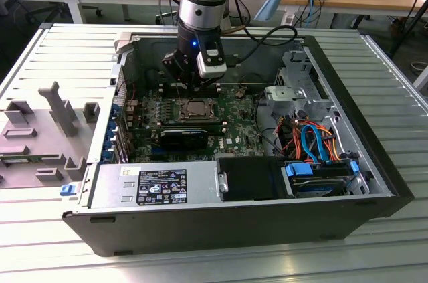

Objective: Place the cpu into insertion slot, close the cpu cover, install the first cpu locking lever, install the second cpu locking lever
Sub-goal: 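Install the first cpu locking lever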

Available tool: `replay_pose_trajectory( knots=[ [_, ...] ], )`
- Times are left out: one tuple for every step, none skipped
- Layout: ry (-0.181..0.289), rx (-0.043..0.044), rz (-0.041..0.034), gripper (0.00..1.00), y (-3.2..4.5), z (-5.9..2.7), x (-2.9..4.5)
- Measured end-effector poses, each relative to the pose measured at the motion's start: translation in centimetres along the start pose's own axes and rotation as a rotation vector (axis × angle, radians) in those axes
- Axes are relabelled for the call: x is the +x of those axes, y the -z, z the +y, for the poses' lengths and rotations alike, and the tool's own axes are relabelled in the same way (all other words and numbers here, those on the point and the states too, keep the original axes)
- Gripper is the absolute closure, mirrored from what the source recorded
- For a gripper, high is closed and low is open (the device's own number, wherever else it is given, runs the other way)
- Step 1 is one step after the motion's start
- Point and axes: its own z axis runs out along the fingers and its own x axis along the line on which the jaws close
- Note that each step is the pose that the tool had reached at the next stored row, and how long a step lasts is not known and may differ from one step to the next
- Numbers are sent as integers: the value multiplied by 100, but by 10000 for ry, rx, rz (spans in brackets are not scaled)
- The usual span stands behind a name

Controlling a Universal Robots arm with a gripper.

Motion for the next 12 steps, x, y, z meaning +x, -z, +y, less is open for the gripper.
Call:
replay_pose_trajectory(
  knots=[
    [13, 1, 0, 89, 0, 0, 0],
    [24, 2, -1, 89, 0, 0, 0],
    [30, 3, -1, 89, 0, 0, 0],
    [37, 3, -2, 89, 0, 0, 0],
    [50, 5, -2, 89, 0, 0, 0],
    [55, 5, -2, 89, 0, 0, 0],
    [63, 6, -3, 89, 0, 0, 0],
    [73, 7, -3, 89, 0, 0, 0],
    [79, 7, -3, 89, 0, 0, 0],
    [90, 8, -4, 89, 0, 0, 0],
    [98, 9, -4, 89, 0, 0, 0],
    [107, 10, -4, 89, 0, 0, 0]
  ],
)
